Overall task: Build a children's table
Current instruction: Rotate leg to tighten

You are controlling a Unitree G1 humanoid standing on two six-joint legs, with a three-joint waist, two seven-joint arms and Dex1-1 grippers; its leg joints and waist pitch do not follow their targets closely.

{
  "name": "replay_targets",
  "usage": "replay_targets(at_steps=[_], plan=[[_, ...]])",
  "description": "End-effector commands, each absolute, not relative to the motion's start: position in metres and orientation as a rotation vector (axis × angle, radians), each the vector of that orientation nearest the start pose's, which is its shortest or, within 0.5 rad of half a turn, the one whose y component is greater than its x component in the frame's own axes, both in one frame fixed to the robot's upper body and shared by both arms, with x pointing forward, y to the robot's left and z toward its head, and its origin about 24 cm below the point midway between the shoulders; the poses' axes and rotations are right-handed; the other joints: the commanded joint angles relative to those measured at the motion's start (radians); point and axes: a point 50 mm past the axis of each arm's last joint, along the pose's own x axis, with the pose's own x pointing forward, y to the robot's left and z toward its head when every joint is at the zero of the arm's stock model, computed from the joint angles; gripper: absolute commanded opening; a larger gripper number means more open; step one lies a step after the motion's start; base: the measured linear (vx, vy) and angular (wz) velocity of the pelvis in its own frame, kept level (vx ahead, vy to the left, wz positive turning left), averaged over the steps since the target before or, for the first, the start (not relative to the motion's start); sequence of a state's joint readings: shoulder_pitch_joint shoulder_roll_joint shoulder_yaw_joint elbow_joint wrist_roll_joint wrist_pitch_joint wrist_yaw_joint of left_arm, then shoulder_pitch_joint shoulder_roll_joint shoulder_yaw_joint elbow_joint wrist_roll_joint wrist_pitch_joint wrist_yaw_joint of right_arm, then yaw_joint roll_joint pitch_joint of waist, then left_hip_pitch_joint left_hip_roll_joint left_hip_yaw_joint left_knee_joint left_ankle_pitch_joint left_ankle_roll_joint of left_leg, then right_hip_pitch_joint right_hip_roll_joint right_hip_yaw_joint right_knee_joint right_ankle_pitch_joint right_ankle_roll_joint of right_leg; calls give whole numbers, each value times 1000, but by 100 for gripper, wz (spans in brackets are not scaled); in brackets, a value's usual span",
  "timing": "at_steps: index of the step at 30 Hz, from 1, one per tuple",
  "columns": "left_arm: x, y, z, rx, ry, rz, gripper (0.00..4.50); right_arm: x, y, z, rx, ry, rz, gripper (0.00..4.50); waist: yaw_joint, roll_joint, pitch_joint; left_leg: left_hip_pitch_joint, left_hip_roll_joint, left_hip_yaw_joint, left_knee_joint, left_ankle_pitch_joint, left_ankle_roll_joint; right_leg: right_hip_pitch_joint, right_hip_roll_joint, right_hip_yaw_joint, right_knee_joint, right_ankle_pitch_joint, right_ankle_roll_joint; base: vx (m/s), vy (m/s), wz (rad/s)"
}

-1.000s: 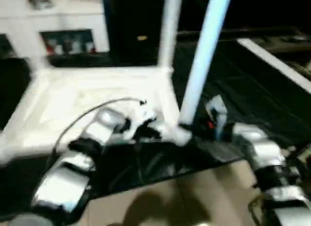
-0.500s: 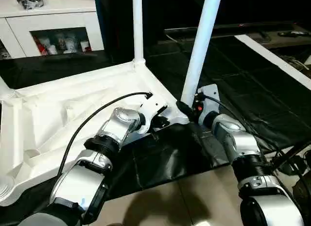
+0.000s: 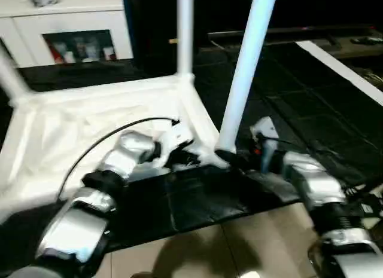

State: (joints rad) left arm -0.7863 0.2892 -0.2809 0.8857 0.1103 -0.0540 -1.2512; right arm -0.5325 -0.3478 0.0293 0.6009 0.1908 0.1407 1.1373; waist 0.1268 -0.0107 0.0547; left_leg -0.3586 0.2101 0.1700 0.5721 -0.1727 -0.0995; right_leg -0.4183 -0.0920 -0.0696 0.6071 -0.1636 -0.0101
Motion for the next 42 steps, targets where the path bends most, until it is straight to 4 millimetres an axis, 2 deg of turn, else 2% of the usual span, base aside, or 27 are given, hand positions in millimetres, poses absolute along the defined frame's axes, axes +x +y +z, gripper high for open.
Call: replay_targets(at_steps=[1, 3, 4, 5, 8, 9, 10, 13, 14, 15, 17, 19, 20, 23, 24, 25, 34, 38, 39, 42], plan=[[337, 107, 70, 538, 383, -1507, 0, 317, -170, 64, -59, 266, 1162, 444, 0, -2, -71, 6, 18, 11, -54, -205, 86, 66, -43, 36, -66, -162, -256, 0, 0, 0], [331, 113, 68, 557, 401, -1588, 0, 310, -176, 68, -111, 288, 1287, 444, 6, -2, -71, 5, 19, 10, -54, -208, 80, 66, -46, 36, -65, -173, -253, 0, 0, 0], [331, 113, 68, 557, 401, -1588, 0, 310, -176, 68, -111, 288, 1287, 444, 10, -3, -71, 6, 18, 11, -53, -212, 81, 66, -45, 36, -66, -178, -251, 0, 0, 0], [328, 116, 68, 573, 419, -1629, 0, 307, -176, 70, -116, 301, 1350, 444, 12, -10, -71, 2, 18, 10, -54, -203, 80, 67, -46, 37, -63, -174, -249, 0, 0, 0], [325, 120, 67, 609, 443, -1688, 0, 303, -175, 72, -125, 322, 1453, 444, 14, -9, -71, 1, 18, 9, -53, -204, 85, 66, -47, 36, -64, -196, -243, 0, 0, 0], [324, 121, 67, 623, 447, -1701, 0, 303, -174, 72, -127, 332, 1479, 418, 16, -8, -70, 2, 18, 9, -53, -204, 84, 65, -47, 36, -65, -200, -242, 0, 0, 0], [324, 121, 67, 631, 447, -1710, 0, 304, -173, 72, -131, 339, 1492, 418, 15, -8, -71, 2, 19, 9, -53, -205, 81, 64, -48, 36, -65, -208, -242, 0, 0, 0], [323, 120, 67, 638, 444, -1724, 0, 306, -170, 72, -132, 341, 1506, 378, 16, -7, -70, 5, 20, 8, -55, -218, 66, 61, -48, 37, -67, -231, -239, 0, 0, 0], [323, 120, 67, 638, 443, -1725, 0, 306, -169, 71, -132, 342, 1510, 378, 16, -10, -70, 5, 21, 8, -55, -220, 63, 61, -50, 37, -66, -238, -239, 0, 0, 0], [323, 120, 67, 639, 441, -1729, 0, 306, -167, 71, -132, 347, 1524, 370, 16, -16, -70, 5, 21, 9, -55, -218, 64, 61, -49, 36, -66, -239, -239, 0, 0, 0], [323, 118, 67, 640, 438, -1733, 0, 306, -165, 70, -125, 354, 1543, 362, 17, -12, -72, 4, 21, 8, -54, -204, 68, 61, -49, 36, -62, -214, -244, 0, 0, 0], [323, 118, 67, 640, 438, -1733, 0, 306, -165, 70, -125, 354, 1543, 350, 18, -13, -73, 3, 20, 9, -53, -193, 71, 62, -48, 37, -60, -194, -246, 0, 0, 0], [323, 118, 67, 641, 435, -1738, 0, 308, -160, 70, -112, 355, 1564, 328, 18, -19, -72, 1, 19, 10, -52, -191, 74, 62, -48, 36, -60, -196, -246, 0, 0, 0], [322, 118, 66, 643, 435, -1738, 0, 308, -159, 70, -108, 353, 1571, 319, 19, -15, -72, 1, 20, 9, -52, -186, 73, 62, -49, 36, -60, -206, -242, 0, 0, 0], [322, 118, 66, 643, 435, -1738, 0, 308, -159, 70, -108, 353, 1571, 304, 19, -15, -72, 1, 20, 9, -52, -185, 73, 62, -49, 36, -60, -206, -241, 0, 0, 0], [323, 119, 66, 646, 432, -1731, 0, 309, -158, 70, -106, 349, 1574, 289, 19, -20, -72, 1, 20, 10, -52, -182, 74, 62, -49, 36, -60, -205, -239, 0, 0, 0], [325, 119, 66, 649, 423, -1710, 0, 307, -155, 69, -83, 345, 1608, 217, 21, -14, -73, 1, 20, 9, -51, -179, 71, 62, -48, 36, -58, -198, -239, 0, 0, 0], [328, 117, 65, 607, 414, -1646, 0, 304, -154, 66, -63, 347, 1610, 207, 24, -9, -74, 2, 20, 9, -51, -180, 70, 62, -48, 36, -58, -185, -245, 0, 0, 0], [330, 115, 65, 591, 414, -1623, 0, 302, -154, 65, -53, 347, 1607, 205, 26, -11, -73, 3, 19, 9, -50, -181, 70, 62, -48, 36, -58, -181, -248, 0, 0, 0], [334, 112, 64, 558, 411, -1550, 0, 299, -153, 62, -7, 343, 1565, 202, 34, -11, -69, 9, 21, 10, -53, -210, 67, 59, -48, 38, -65, -230, -239, 0, 0, 0]])
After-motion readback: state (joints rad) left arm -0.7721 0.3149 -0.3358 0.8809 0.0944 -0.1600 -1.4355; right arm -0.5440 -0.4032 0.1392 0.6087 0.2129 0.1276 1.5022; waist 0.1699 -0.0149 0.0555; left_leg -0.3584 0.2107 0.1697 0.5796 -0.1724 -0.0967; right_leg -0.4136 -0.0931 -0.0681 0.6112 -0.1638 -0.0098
